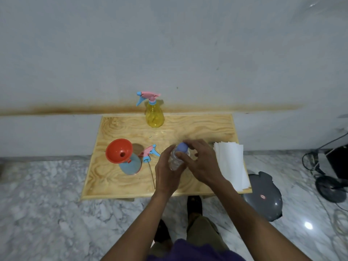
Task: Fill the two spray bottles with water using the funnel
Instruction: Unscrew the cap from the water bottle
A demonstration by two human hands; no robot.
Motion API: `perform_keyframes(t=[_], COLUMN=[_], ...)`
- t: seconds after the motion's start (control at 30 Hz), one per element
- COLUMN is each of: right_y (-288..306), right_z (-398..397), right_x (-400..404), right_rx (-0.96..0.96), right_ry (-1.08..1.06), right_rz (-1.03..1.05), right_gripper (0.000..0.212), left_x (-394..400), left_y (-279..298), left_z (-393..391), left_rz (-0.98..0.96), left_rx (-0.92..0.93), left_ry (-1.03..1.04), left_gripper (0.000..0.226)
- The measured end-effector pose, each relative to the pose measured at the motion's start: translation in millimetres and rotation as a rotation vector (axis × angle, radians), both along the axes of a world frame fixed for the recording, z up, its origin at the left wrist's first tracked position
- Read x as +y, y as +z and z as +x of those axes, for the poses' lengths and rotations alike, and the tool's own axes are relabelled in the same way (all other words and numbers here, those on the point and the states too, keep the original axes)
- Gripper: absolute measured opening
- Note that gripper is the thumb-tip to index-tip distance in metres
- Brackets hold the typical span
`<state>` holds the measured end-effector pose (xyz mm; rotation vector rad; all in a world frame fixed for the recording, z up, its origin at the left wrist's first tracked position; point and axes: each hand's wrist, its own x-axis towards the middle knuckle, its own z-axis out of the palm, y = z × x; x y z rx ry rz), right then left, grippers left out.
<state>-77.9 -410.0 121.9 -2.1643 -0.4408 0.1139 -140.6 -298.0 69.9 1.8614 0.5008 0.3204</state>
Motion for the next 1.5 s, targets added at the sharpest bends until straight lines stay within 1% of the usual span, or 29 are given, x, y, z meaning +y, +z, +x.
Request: perform_keyframes(t=[0.03,0.17,0.3,0.4,0.57,0.63,0.7,0.73,0.87,1.0,1.13,1.23,1.27,1.37,1.43,1.5], right_y=[2,11,13,15,18,19,20,19,19,20,24,27,27,24,23,24], right_z=[3,13,14,15,19,19,17,16,11,14,21,23,23,19,19,20], right_x=[0,-1,0,0,-1,0,1,2,8,7,2,1,2,6,7,7], right_rx=[-0.012,-0.072,-0.118,-0.153,-0.130,-0.130,-0.134,-0.148,-0.186,-0.190,-0.191,-0.179,-0.177,-0.192,-0.206,-0.214], right_ry=[0.011,0.078,0.126,0.159,0.238,0.234,0.168,0.132,0.076,0.157,0.261,0.245,0.217,0.154,0.187,0.245], right_rz=[-0.023,-0.088,-0.183,-0.239,-0.229,-0.212,-0.197,-0.192,-0.226,-0.250,-0.228,-0.197,-0.190,-0.180,-0.206,-0.234], right_gripper=[0.053,0.032,0.027,0.026,0.026,0.032,0.043,0.044,0.032,0.026,0.032,0.042,0.042,0.030,0.025,0.029], left_x=[0,-2,-2,-1,2,3,3,2,1,1,1,3,3,2,1,1], left_y=[1,2,2,5,12,10,10,9,10,8,7,8,7,6,6,7], left_z=[0,-1,-2,-2,0,0,0,0,-1,-1,-1,0,0,0,-1,-2], left_rz=[0.003,0.054,0.070,0.043,-0.021,-0.027,-0.007,0.005,0.038,0.049,0.023,0.023,0.031,0.068,0.065,0.047], left_rx=[-0.011,-0.054,-0.055,-0.050,0.007,0.028,0.026,0.016,-0.023,-0.031,-0.007,0.010,0.010,-0.004,-0.006,0.000], left_ry=[0.003,0.017,-0.005,-0.018,-0.054,-0.051,-0.049,-0.051,-0.060,-0.056,-0.051,-0.060,-0.065,-0.071,-0.066,-0.058], left_gripper=[0.069,0.073,0.065,0.061,0.049,0.048,0.049,0.049,0.048,0.049,0.047,0.047,0.047,0.047,0.046,0.045])
